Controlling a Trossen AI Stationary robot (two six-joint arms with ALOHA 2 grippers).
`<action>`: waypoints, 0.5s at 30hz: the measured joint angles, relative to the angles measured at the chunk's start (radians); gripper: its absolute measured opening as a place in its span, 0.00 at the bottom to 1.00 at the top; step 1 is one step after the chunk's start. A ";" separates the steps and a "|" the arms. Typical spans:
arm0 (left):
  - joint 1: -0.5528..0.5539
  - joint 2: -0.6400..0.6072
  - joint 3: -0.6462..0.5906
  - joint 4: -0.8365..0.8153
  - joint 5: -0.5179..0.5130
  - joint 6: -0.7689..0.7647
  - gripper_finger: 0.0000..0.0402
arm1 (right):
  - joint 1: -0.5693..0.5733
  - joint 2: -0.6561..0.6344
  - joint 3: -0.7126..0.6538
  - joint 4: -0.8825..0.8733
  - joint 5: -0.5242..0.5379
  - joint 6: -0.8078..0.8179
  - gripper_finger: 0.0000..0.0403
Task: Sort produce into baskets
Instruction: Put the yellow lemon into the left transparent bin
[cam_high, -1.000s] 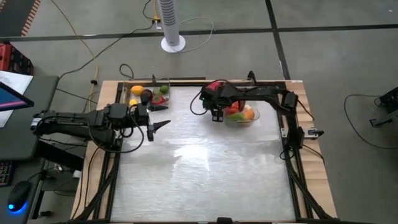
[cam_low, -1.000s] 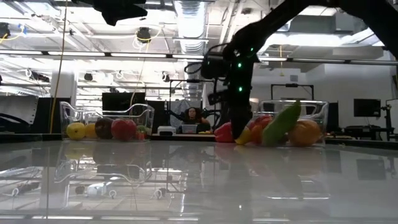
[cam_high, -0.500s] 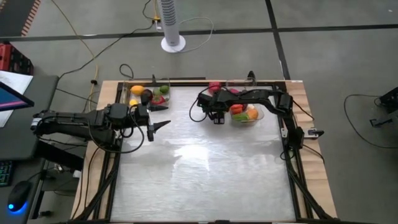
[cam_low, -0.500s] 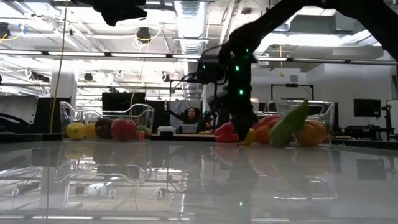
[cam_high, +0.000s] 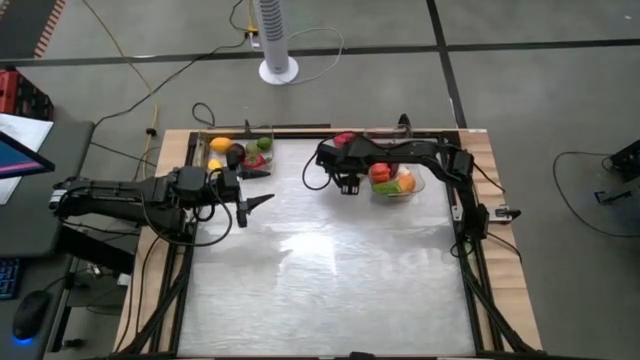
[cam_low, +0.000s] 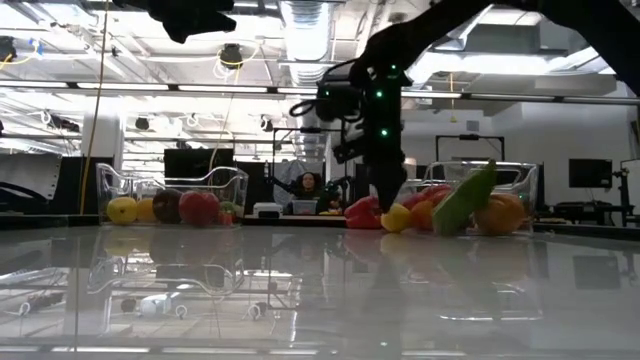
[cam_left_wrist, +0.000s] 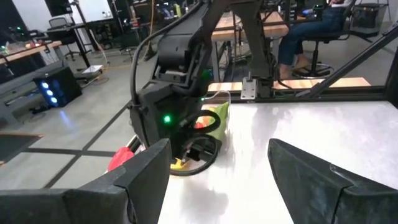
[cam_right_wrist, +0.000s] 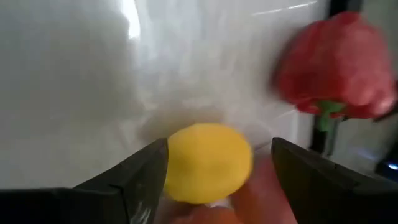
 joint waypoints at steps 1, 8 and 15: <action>0.000 0.000 0.000 0.000 0.000 0.000 0.64 | -0.004 0.003 0.000 -0.013 -0.007 -0.015 0.79; 0.000 0.000 0.000 -0.001 0.000 0.007 0.64 | 0.013 0.014 0.000 -0.070 -0.009 -0.162 0.94; 0.000 0.000 0.000 -0.010 0.000 0.006 0.64 | 0.055 0.014 0.000 -0.058 0.077 -0.230 0.96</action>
